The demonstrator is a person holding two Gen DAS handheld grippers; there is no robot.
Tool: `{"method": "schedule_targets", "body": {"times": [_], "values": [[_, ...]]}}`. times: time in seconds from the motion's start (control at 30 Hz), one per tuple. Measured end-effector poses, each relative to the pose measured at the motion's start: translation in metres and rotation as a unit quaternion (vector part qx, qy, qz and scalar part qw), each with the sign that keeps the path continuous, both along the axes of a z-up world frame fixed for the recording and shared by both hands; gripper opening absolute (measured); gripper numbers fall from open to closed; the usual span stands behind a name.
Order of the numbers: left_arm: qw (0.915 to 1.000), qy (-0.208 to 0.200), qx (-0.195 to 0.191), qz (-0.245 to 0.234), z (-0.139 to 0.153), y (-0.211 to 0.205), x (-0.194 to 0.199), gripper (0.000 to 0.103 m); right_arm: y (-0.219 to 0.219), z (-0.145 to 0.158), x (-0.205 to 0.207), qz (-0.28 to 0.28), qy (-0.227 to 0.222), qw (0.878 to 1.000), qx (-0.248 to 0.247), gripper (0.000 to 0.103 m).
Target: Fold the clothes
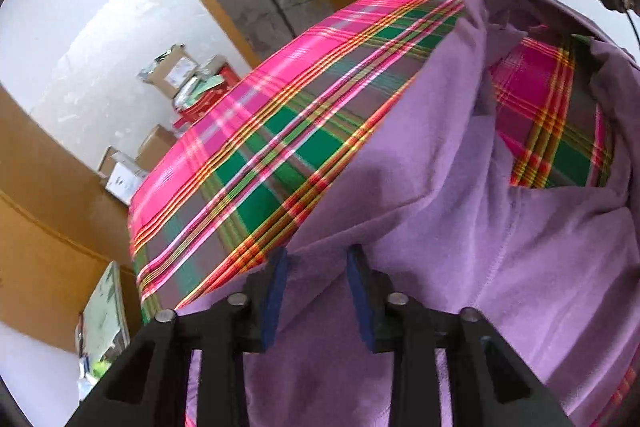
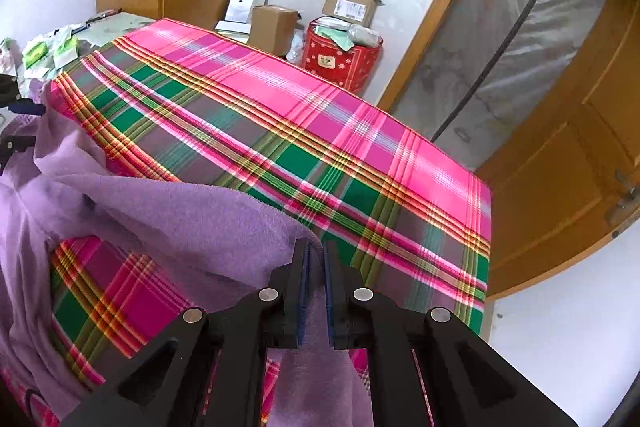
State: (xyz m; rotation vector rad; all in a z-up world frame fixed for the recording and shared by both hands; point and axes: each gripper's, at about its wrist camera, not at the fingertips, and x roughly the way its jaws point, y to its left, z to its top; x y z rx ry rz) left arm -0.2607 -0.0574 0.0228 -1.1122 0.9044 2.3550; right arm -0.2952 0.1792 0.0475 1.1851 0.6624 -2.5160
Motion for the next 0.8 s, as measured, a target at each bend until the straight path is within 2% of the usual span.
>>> {"method": "schedule_targets", "body": {"times": [0.03,0.13,0.53,0.8], "values": [[1.0,-0.001,-0.002,-0.004,-0.001,0.001,0.0,0.007,-0.001,0.0,-0.002,0.0,0.0,1.0,0.001,0.008],[1.0,-0.001,-0.003,-0.005,-0.002,0.002,-0.006,0.003,-0.003,0.001,-0.009,-0.002,0.005,1.0,0.006,0.008],[0.9965,0.024,0.04,0.069,0.003,-0.023,-0.048,0.002,-0.009,-0.008,-0.049,-0.024,0.016,0.999,0.026,0.008],[0.9907,0.016,0.058,0.122,-0.009,-0.034,-0.081,0.002,-0.02,-0.035,-0.083,-0.031,0.013,0.998,0.058,0.008]]}}
